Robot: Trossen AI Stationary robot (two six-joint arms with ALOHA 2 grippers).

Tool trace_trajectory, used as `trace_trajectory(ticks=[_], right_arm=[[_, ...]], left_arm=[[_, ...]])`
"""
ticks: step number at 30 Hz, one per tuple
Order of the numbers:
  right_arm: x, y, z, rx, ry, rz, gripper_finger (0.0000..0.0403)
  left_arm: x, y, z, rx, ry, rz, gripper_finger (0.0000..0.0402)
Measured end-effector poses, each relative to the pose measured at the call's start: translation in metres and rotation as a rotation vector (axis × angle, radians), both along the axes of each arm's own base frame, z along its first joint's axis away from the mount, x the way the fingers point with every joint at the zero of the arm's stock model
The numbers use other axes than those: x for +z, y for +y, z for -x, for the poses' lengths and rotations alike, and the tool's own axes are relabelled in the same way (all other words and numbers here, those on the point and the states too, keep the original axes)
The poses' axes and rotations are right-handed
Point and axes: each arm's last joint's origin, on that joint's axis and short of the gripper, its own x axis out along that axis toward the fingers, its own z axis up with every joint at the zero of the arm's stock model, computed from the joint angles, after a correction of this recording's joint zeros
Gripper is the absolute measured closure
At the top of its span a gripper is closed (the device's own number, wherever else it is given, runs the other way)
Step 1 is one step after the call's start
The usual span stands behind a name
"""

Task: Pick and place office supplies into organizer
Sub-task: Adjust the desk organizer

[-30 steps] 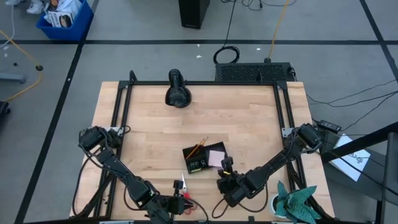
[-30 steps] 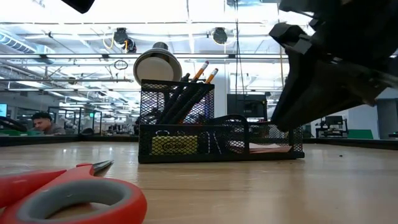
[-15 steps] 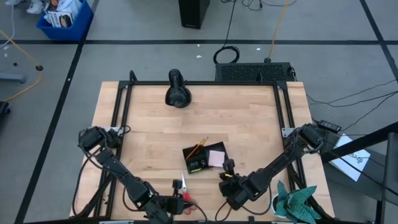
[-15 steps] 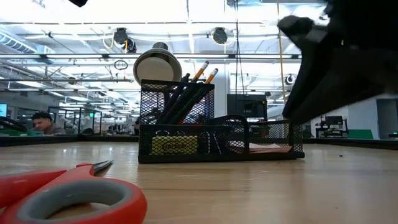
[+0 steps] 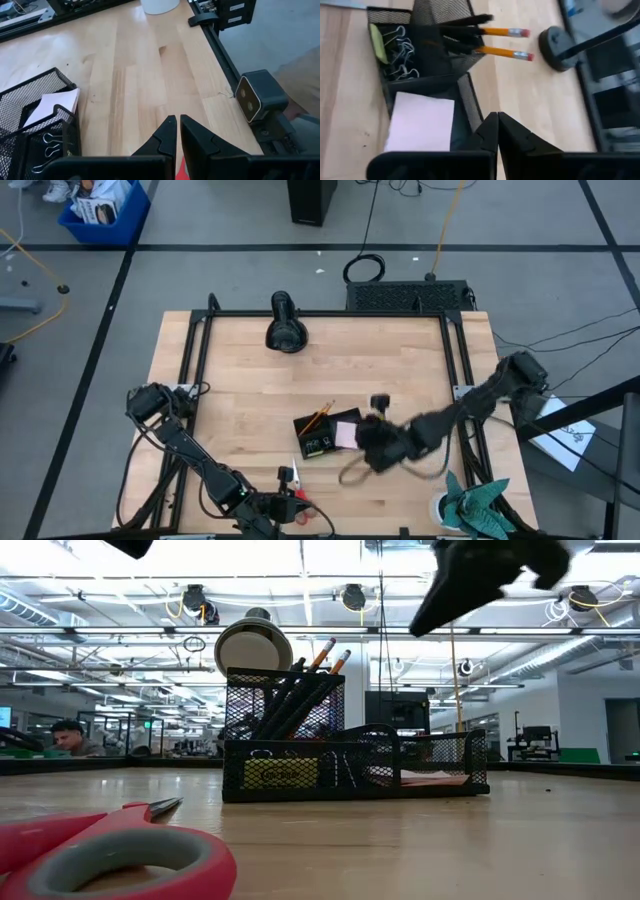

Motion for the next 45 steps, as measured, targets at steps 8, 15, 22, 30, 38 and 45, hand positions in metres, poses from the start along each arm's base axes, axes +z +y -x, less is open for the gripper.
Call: trace_trajectory(ticks=[8, 15, 22, 30, 38, 45], right_arm=[[-0.001, -0.079, -0.014, 0.005, -0.001, -0.260, 0.0402], [-0.017, -0.127, -0.017, -0.033, 0.019, -0.423, 0.0402], [-0.031, -0.138, -0.019, 0.014, 0.059, -0.500, 0.0403], [-0.047, -0.138, -0.012, 0.007, 0.071, -0.509, 0.0403], [-0.070, -0.131, 0.002, 0.016, 0.113, -0.593, 0.0403], [-0.072, -0.112, 0.003, 0.078, 0.128, -0.620, 0.0403]], left_arm=[[0.000, -0.005, 0.005, -0.021, 0.004, 0.001, 0.0371], [-0.001, -0.011, 0.013, -0.072, 0.014, -0.051, 0.0371], [-0.002, -0.011, 0.013, -0.090, 0.016, -0.085, 0.0371], [-0.002, -0.006, 0.008, -0.073, 0.018, -0.086, 0.0371], [-0.002, 0.002, 0.000, -0.041, 0.018, -0.074, 0.0371], [-0.002, 0.004, -0.002, -0.035, 0.018, -0.073, 0.0371]])
